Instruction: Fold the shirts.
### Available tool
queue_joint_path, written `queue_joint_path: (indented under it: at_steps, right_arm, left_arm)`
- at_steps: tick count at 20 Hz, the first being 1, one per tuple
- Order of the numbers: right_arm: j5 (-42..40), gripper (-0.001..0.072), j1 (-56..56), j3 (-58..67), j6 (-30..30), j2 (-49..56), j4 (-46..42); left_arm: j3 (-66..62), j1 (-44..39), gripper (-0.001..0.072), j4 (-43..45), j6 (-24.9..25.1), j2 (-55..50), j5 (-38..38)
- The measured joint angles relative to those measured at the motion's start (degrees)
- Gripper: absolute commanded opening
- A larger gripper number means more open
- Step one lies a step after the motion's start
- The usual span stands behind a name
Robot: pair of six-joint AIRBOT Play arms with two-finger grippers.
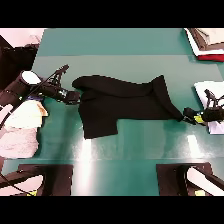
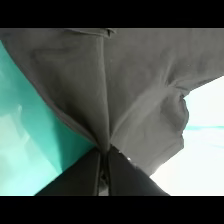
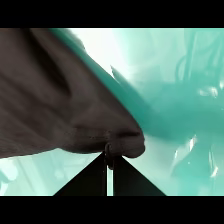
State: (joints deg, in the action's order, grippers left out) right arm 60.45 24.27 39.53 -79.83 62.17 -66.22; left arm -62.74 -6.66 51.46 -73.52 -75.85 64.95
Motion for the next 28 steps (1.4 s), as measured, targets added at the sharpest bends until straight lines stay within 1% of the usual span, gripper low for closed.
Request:
queue_joint_path:
  at_steps: [3,5,10,12,14,19,22,25,28]
  right_arm:
    - [1.0,0.0019,-0.1,4.6,0.3,-4.6,0.2]
    - [2.6,0.0018,0.0,10.7,0.3,-8.0,0.5]
    - [6.0,0.0018,0.1,31.5,-1.2,-13.4,0.7]
    - [7.3,0.0018,0.1,40.3,-2.2,-14.2,0.7]
    - [9.0,0.0019,0.1,48.8,-2.9,-14.6,0.8]
    - [13.0,0.0018,0.1,67.1,-4.2,-15.0,0.7]
    - [14.7,0.0017,0.1,74.8,-4.9,-15.0,0.1]
    - [16.9,0.0016,0.1,78.7,-5.6,-14.7,-1.9]
    - [21.1,0.0016,0.1,77.9,-6.2,-12.1,-3.4]
  left_arm:
    - [-6.3,0.0,0.0029,1.7,0.0,1.8,2.1]
    - [-13.7,0.0,0.0029,3.6,0.0,4.0,4.0]
    - [-40.7,0.0,0.0029,9.0,-1.0,9.6,9.4]
    - [-50.7,0.0,0.0029,11.2,-1.9,12.0,9.9]
    - [-56.6,0.0,0.0029,12.7,-3.0,15.6,8.5]
    - [-61.8,0.0,0.0029,14.6,-5.9,25.3,3.1]
    - [-62.6,0.0,0.0029,14.0,-6.9,28.7,1.2]
    - [-61.7,0.0,0.0028,13.0,-7.3,29.0,1.1]
    - [-55.9,0.0,0.0028,12.8,-7.5,27.3,1.7]
